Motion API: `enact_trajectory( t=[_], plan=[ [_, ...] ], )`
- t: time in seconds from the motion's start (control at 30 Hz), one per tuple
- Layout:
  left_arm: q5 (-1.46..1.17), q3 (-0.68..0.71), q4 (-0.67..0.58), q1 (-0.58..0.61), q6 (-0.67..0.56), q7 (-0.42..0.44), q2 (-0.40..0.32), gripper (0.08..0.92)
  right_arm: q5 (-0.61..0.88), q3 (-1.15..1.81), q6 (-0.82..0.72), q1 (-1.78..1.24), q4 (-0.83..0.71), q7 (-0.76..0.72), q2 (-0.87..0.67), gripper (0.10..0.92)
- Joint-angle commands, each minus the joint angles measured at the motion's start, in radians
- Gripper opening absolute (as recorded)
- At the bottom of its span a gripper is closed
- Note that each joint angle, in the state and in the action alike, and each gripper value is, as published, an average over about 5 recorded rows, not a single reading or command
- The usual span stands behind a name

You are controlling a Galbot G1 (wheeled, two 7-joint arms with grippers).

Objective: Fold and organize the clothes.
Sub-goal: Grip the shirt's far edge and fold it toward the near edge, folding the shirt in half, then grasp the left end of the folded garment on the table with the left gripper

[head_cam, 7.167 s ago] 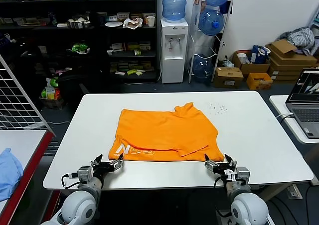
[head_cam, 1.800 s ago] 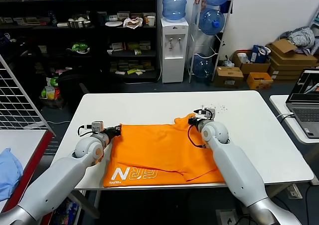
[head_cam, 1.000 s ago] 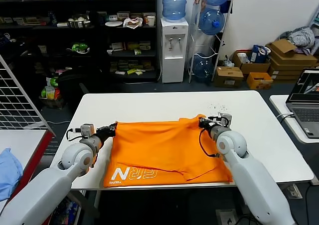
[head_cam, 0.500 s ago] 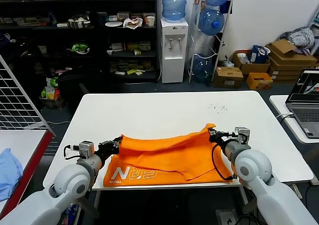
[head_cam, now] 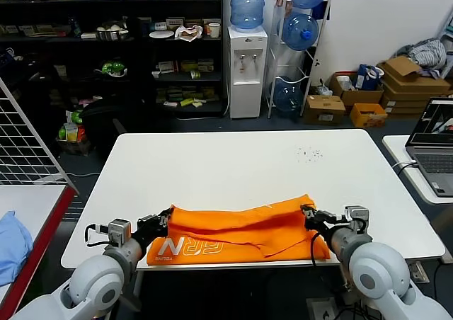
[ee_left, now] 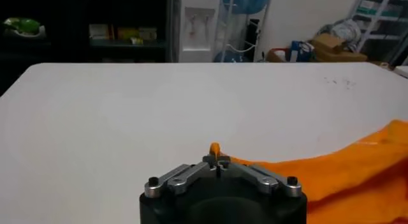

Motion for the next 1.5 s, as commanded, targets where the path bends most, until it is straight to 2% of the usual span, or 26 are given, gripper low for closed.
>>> enact_trajectory(
  t=[0.03,0.37,0.67,0.77,0.87,1.23,1.5],
  plan=[
    [0.005,-0.032,-0.045,0.089,-0.006,-0.01,0.01,0.193,0.001,0.04,-0.009,-0.085,0.056,0.009,-0.014,0.309],
    [0.033,-0.041,-0.017,0.113,-0.014,-0.012,-0.018,0.479,-0.011,0.078,0.001,-0.105,0.071,0.001,0.0,0.603],
    [0.064,-0.041,0.087,0.109,-0.034,0.005,-0.1,0.747,-0.031,0.076,0.008,-0.124,0.072,-0.01,0.021,0.858],
    [0.072,-0.045,0.112,0.105,-0.044,0.015,-0.118,0.832,-0.032,0.08,0.01,-0.129,0.07,-0.011,0.022,0.908],
    [0.075,-0.047,0.133,0.1,-0.05,0.018,-0.137,0.901,-0.034,0.082,0.012,-0.131,0.068,-0.012,0.027,0.919],
    [0.089,-0.04,0.18,0.104,-0.064,0.025,-0.159,0.909,-0.038,0.084,0.016,-0.133,0.062,-0.016,0.033,0.921],
    [0.104,-0.039,0.181,0.121,-0.076,0.026,-0.169,0.7,-0.039,0.079,0.019,-0.128,0.055,-0.017,0.036,0.921]
  ],
)
